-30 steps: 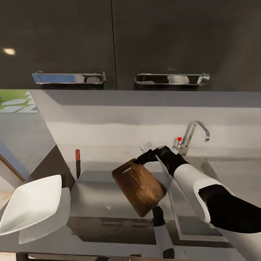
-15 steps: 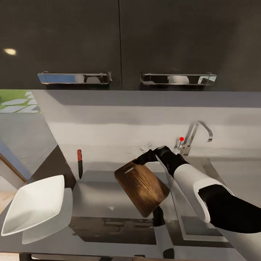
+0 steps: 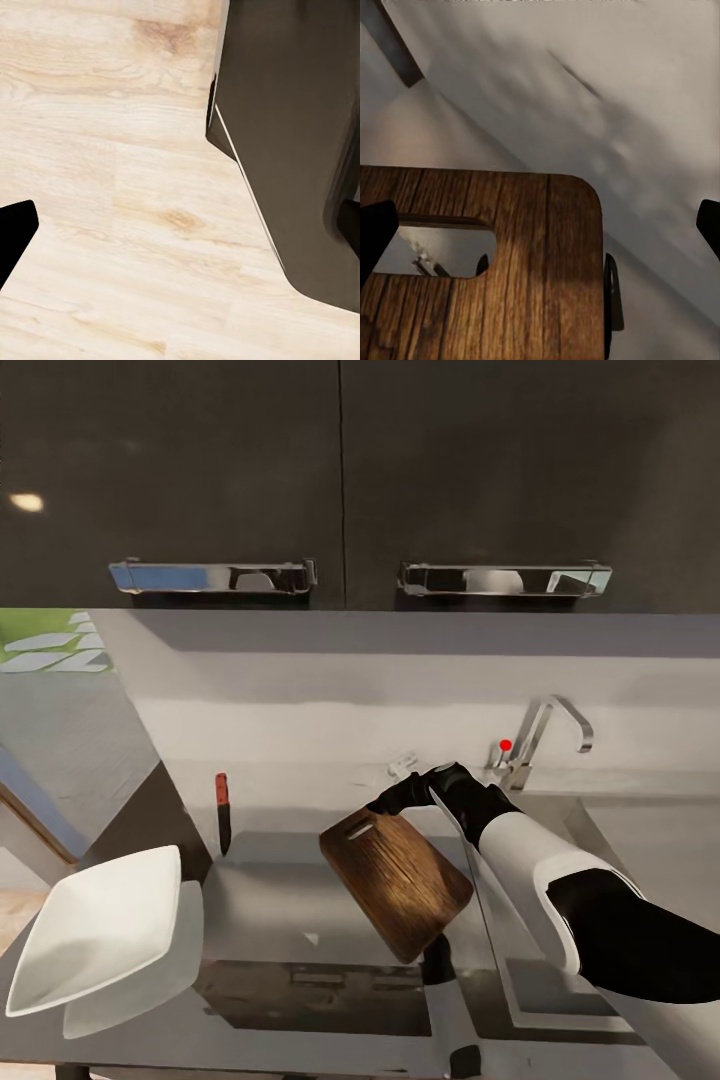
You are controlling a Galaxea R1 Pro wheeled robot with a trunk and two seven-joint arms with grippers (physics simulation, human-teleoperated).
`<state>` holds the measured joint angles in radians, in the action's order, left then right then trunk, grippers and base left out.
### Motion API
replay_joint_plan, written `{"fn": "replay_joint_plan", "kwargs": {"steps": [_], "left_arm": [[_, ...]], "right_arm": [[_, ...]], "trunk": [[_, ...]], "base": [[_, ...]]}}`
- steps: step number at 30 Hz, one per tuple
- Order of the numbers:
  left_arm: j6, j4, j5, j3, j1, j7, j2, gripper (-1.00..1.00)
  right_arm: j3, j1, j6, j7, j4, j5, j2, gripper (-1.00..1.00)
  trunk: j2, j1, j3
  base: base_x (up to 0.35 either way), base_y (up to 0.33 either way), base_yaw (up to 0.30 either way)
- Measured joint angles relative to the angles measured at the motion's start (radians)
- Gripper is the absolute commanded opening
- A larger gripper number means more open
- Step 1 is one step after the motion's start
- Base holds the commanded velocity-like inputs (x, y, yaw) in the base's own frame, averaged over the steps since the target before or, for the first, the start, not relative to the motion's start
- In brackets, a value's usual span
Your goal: In the kitchen, take the Vidalia onion out of the sink, dice it on the chopping board with the paring knife, put the diced onion into the bowl on the countertop, then place both the paring knife and the chopping board into the sink.
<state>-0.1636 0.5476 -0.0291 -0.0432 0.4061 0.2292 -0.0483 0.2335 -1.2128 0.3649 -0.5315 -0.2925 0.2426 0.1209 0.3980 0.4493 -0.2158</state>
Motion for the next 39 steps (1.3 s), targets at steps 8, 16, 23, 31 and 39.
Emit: {"fn": "replay_joint_plan", "kwargs": {"steps": [8, 16, 23, 31, 39], "left_arm": [[0.000, -0.001, 0.000, 0.000, 0.000, 0.000, 0.000, 1.00], [0.000, -0.002, 0.000, 0.000, 0.000, 0.000, 0.000, 1.00], [0.000, -0.002, 0.000, 0.000, 0.000, 0.000, 0.000, 1.00], [0.000, -0.001, 0.000, 0.000, 0.000, 0.000, 0.000, 1.00], [0.000, -0.006, 0.000, 0.000, 0.000, 0.000, 0.000, 1.00]], "right_arm": [[0.000, 0.000, -0.001, 0.000, 0.001, 0.000, 0.000, 1.00], [0.000, 0.000, -0.002, 0.001, 0.001, 0.000, 0.000, 1.00], [0.000, 0.000, -0.008, 0.002, 0.002, 0.000, 0.000, 1.00], [0.000, 0.000, -0.010, 0.002, 0.009, 0.000, 0.000, 1.00], [0.001, 0.000, -0.030, 0.001, 0.014, 0.000, 0.000, 1.00]], "trunk": [[0.000, 0.000, -0.003], [0.000, 0.000, -0.012], [0.000, 0.000, -0.022], [0.000, 0.000, -0.035], [0.000, 0.000, -0.048]], "base": [[0.001, 0.001, 0.000], [0.000, 0.000, 0.000], [0.000, 0.000, 0.000], [0.000, 0.025, 0.000], [0.000, 0.031, 0.000]]}}
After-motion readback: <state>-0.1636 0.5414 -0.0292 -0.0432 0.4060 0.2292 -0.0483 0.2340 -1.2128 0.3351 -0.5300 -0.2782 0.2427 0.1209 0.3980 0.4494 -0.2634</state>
